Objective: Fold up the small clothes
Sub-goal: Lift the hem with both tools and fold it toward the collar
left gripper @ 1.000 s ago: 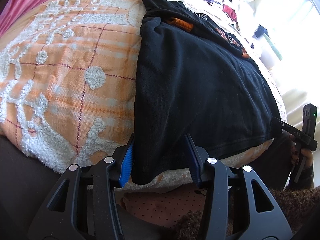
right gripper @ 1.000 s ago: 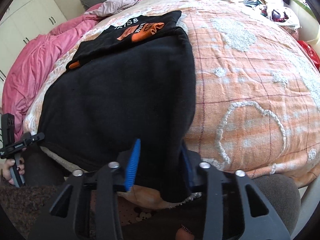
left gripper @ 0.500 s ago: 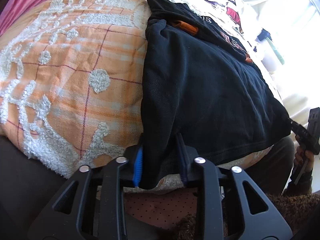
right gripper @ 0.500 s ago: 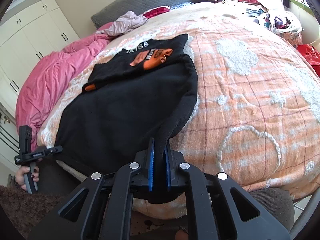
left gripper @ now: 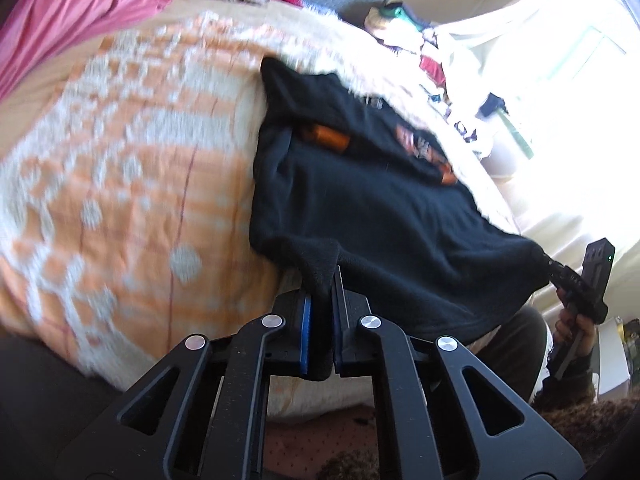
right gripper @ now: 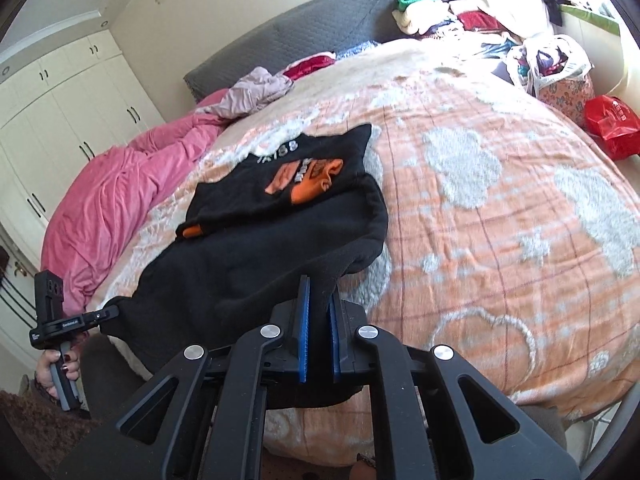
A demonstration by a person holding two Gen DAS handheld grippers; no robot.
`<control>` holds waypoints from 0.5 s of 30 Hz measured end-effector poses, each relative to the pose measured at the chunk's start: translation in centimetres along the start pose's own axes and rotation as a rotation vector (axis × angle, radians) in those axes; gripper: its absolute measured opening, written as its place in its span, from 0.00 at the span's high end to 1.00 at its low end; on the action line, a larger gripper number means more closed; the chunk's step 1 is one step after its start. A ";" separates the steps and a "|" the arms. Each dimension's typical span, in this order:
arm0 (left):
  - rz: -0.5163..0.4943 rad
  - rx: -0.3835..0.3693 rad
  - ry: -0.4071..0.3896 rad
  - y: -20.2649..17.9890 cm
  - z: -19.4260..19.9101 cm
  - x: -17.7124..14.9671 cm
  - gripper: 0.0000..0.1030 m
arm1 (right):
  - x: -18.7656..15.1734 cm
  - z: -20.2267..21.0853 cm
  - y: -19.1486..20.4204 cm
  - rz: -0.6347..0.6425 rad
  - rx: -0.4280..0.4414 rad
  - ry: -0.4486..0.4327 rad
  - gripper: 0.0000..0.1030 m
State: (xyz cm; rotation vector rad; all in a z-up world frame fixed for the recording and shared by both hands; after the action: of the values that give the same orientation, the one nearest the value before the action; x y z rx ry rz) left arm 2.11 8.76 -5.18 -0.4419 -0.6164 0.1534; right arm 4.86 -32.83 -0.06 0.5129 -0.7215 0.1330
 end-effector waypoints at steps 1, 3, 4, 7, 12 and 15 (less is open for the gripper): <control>-0.001 -0.004 -0.015 -0.2 0.4 0.5 0.98 | 0.5 0.2 0.1 0.001 0.001 -0.013 0.93; -0.001 -0.014 -0.039 -0.3 0.9 1.6 0.98 | 1.4 0.5 0.3 0.001 0.006 -0.036 0.93; -0.002 -0.015 -0.053 -0.4 1.2 2.0 0.98 | 1.9 0.7 0.4 0.002 0.006 -0.049 0.93; -0.001 -0.023 -0.086 -0.5 1.8 3.6 0.98 | 3.4 1.2 0.8 0.003 0.013 -0.093 0.93; 0.000 -0.025 -0.136 -0.6 2.6 6.2 0.98 | 5.8 1.4 1.3 0.019 0.002 -0.142 0.93; -0.003 -0.022 -0.158 -0.5 2.8 7.6 0.98 | 7.1 1.1 1.4 0.023 -0.008 -0.156 0.93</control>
State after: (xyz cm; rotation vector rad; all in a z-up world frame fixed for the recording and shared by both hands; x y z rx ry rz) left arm 6.59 11.33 1.09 -0.4531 -0.7748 0.1803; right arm 9.10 -32.54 5.87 0.5116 -0.8804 0.1125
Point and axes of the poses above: each gripper's, at about its wrist camera, not at the fingertips, and z roughly against the way its jaws point, y to its left, x to its top, the point moved 9 cm from there along -z, roughly the way its jaws point, and after that the axes turned 3 degrees about y, right-handed, at the moved point
